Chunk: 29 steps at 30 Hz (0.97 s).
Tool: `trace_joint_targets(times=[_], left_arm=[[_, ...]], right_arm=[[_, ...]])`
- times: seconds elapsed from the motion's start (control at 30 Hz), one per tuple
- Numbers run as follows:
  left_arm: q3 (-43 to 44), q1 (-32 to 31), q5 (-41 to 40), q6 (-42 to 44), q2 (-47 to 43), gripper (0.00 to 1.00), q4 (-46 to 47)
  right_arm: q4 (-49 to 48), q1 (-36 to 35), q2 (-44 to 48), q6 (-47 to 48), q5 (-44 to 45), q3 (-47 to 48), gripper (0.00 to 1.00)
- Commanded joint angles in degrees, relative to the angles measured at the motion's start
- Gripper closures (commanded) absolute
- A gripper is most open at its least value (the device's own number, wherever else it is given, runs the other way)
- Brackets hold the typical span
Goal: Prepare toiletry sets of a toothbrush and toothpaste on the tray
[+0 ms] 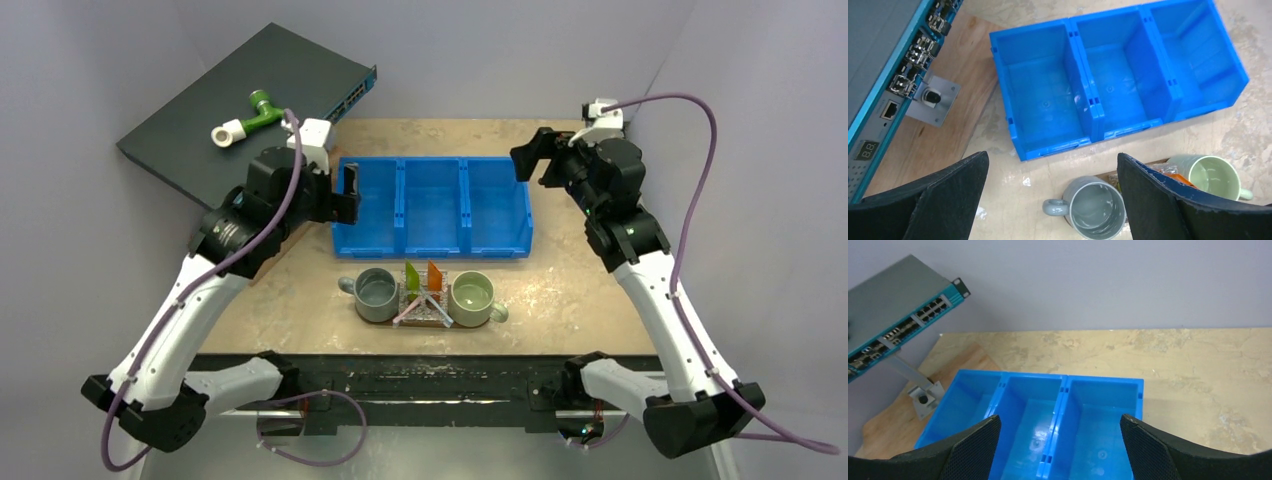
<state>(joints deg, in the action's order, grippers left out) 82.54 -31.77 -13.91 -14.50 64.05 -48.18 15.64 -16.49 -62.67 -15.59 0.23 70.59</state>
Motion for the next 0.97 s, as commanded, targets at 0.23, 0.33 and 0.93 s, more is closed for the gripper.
trace_joint_targets(times=[0.23, 0.33, 0.93], left_arm=[[-12.24, 0.92, 9.99, 0.0, -14.01, 0.0, 10.67], [-15.53, 0.96, 11.07, -0.87, -16.91, 0.0, 11.97], [-28.1, 0.92, 10.97, -0.7, -27.77, 0.0, 20.41]], right_arm=[[-4.85, 0.37, 12.44, 1.74, -0.32, -10.26, 0.05], [-5.69, 0.34, 16.34, 2.18, -0.8, -12.99, 0.01], [-6.88, 0.32, 28.15, 3.51, -3.7, -21.02, 0.01]])
